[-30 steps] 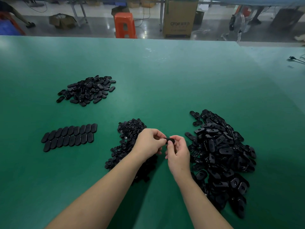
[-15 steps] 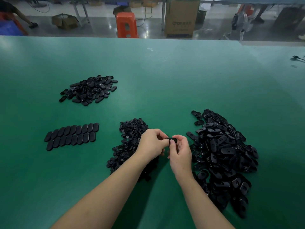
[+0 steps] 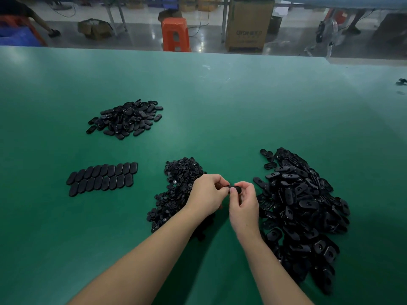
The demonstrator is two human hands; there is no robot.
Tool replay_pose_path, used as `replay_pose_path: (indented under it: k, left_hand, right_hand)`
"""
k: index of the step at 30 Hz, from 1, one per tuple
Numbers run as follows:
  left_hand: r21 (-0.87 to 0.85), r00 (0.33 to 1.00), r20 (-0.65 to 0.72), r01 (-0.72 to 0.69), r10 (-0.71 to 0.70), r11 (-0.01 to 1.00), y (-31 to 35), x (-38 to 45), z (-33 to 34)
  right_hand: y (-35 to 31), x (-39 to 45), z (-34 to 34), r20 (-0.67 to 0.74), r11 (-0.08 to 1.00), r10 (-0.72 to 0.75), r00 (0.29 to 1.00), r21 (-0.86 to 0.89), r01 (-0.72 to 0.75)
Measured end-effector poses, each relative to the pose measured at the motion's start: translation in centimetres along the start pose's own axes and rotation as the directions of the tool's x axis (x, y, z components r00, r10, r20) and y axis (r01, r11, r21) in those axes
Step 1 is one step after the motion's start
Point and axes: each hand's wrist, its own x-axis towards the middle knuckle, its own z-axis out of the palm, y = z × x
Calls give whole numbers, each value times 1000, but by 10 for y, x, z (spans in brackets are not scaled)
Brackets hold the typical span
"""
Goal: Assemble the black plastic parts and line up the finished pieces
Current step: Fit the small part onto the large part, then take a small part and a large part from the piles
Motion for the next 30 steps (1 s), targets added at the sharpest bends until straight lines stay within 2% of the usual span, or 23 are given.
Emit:
replay_pose_path:
  k: [4, 11, 15, 17, 20, 24, 27, 30]
  left_hand:
    - [60, 999, -8, -41, 41, 997, -2, -3, -5]
    - [195, 987, -30, -152, 161, 969, 2, -3, -7]
    - [413, 963, 45, -260, 265, 873, 6, -2, -10]
    - [486, 954, 10, -266, 299, 833, 5, -3, -16]
    - [426, 952, -148, -183, 268, 886, -5, -9, -40]
    - [245, 917, -394, 45, 57, 968, -51, -25, -95]
    - [199, 866, -490, 226, -103, 954, -97, -42, -127]
    - [204, 832, -513, 358, -212, 911, -127, -55, -143]
  right_hand:
    - [-1, 0, 2, 15, 998, -8, 1000, -56, 9]
    - [-2, 0, 2, 18, 997, -41, 999, -59, 42]
    - [-4, -1, 2, 41, 999, -44, 998, -30, 45]
    - [-6, -2, 2, 43, 1000, -29, 999, 5, 28]
    - [-6, -3, 2, 57, 1000, -25, 998, 3, 25]
    - [-5, -3, 2, 86, 999, 12, 996, -36, -9]
    - [-6, -3, 3, 88, 998, 22, 996, -69, -16]
    - [-6, -2, 4, 87, 995, 23, 996, -94, -15]
